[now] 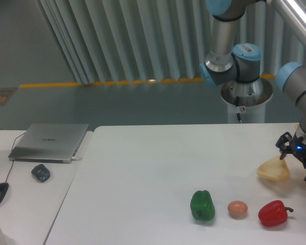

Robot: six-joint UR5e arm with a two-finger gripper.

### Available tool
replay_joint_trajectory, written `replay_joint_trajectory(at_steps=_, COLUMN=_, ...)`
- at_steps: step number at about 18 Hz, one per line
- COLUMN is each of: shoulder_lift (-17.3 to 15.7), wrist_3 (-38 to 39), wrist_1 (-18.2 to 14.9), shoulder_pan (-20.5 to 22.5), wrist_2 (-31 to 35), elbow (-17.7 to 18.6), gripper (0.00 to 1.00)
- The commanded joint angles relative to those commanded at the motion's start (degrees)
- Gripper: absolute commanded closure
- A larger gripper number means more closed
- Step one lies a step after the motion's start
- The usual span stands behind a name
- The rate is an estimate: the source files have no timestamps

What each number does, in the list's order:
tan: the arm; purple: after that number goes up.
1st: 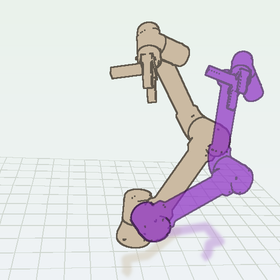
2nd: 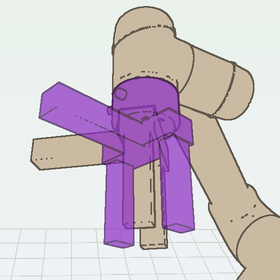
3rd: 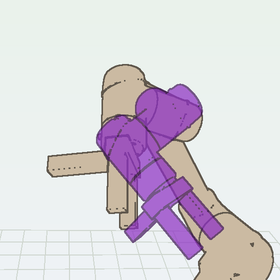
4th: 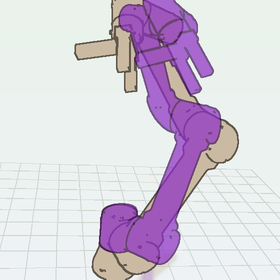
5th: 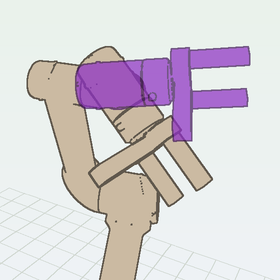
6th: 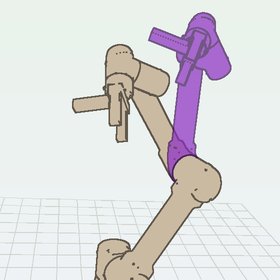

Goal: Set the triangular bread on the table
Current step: 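Set the bread slice on the table beside the red pepper and release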

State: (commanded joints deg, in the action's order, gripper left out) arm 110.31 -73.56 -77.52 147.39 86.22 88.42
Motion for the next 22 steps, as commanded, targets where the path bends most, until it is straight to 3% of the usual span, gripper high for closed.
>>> replay_joint_trajectory(at_steps=8, shoulder_lift=-0.88, wrist_3=-1.32, wrist_1=7.21, shoulder_pan=-1.14, wrist_2=0.09, elbow=-2.63, gripper=0.0)
replay_joint_trajectory(at_steps=13, shoulder_lift=-0.88, wrist_3=-6.41, wrist_1=6.33, shoulder_pan=-2.01, wrist_2=4.3, elbow=-3.43, gripper=0.0)
replay_joint_trajectory(at_steps=22, shoulder_lift=-2.37, wrist_3=-12.47, wrist_1=6.86, shoulder_pan=-2.64, wrist_2=4.66, elbow=-3.87, gripper=0.0)
